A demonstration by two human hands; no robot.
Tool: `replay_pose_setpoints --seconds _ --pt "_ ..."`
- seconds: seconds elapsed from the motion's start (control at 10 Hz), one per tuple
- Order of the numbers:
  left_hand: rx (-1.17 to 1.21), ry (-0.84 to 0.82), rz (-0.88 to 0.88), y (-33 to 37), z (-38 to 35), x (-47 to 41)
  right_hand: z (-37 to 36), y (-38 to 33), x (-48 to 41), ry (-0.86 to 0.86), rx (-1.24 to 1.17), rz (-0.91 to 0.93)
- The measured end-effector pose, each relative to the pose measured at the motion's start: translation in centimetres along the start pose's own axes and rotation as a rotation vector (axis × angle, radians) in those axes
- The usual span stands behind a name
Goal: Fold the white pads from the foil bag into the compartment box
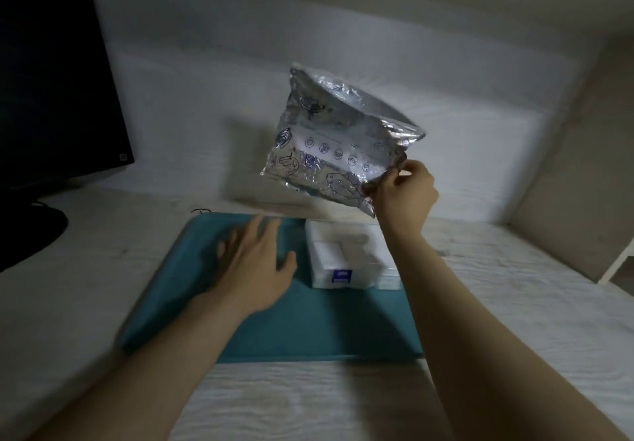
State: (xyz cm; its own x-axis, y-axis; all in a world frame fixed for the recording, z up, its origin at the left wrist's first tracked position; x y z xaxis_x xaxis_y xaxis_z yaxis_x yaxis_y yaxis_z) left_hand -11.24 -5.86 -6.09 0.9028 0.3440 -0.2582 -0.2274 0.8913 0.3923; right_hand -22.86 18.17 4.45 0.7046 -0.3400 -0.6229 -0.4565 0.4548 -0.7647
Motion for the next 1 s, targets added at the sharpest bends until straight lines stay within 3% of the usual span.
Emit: replay_pose_setpoints --seconds 0.1,0.3,0.5,0.6,0.7,0.8,1.0 --pt "-0.068 -0.146 -0.005 0.0 -1.8 -0.1 -1.8 0.2 -0.4 -0.039 0.067 0.012" --pt "-0.163 -0.184 -0.021 0.5 -2.4 0.2 -5.9 2.2 -0.9 -0.221 0.195 -0.087" --pt "-0.195 -0.182 -0.021 0.6 -2.7 0.2 -7.3 4.0 -1.3 -0.245 0.218 -0.255" --pt "-0.197 -0.184 -0.021 0.6 -2.7 0.2 -7.6 3.8 -1.0 -0.164 0.144 -0.338" --pt "-0.204 -0.186 -0.023 0.7 -2.7 0.3 -7.9 2.5 -0.6 -0.153 0.099 -0.267" --pt "-0.196 -0.189 -0.022 0.7 -2.6 0.3 -9.1 1.0 -0.1 -0.256 0.127 -0.119" --pt "-0.129 -0.077 -0.039 0.5 -1.3 -0.2 -9.2 -3.5 3.4 -0.31 -0.035 0.065"
Point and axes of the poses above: each hand's wrist, its own x-axis away from the middle knuckle, its own z-axis out of the back of the hand, y = z × x, the point moved 9 cm from there along -x, towards the middle knuckle, and after that the axes turned 5 degrees about z, right-handed, at the moved point
